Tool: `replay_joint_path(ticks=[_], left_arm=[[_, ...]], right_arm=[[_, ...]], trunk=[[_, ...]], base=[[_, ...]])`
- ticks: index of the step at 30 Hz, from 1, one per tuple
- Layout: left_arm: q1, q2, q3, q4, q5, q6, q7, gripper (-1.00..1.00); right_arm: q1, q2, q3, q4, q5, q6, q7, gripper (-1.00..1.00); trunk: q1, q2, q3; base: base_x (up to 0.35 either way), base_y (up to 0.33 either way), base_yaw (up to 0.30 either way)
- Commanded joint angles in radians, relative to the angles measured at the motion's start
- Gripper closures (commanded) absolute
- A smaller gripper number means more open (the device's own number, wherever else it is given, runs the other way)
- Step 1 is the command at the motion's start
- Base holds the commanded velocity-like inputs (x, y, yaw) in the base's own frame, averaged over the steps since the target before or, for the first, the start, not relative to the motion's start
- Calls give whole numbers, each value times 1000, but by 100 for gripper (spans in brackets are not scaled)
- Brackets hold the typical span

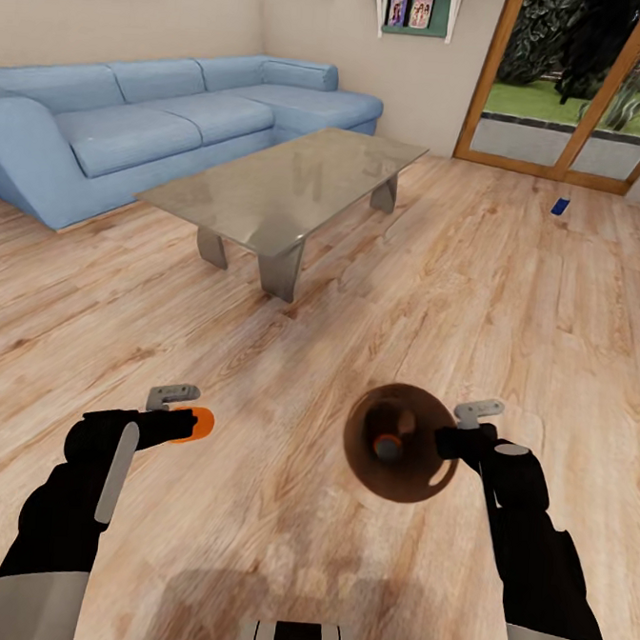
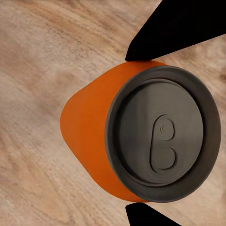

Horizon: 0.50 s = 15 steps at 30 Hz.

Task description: Put the three can of soda from the living room inside the tash can in the kitchen.

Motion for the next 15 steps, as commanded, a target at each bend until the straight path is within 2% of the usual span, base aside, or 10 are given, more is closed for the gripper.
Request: replay_joint_path(ticks=[1, 9, 15], left_arm=[[0, 0, 0, 0, 0, 0, 0, 100], [-1, 0, 2, 0, 0, 0, 1, 100], [-4, 34, -32, 0, 18, 0, -33, 100]], right_arm=[[0, 0, 0, 0, -6, 2, 6, 100], [-1, 0, 1, -1, 43, 2, 6, 100], [-33, -31, 31, -6, 66, 23, 12, 100]], trunk=[[0, 0, 0], [0, 0, 0], [0, 0, 0]], base=[[0, 0, 0], [0, 0, 0], [0, 0, 0]])
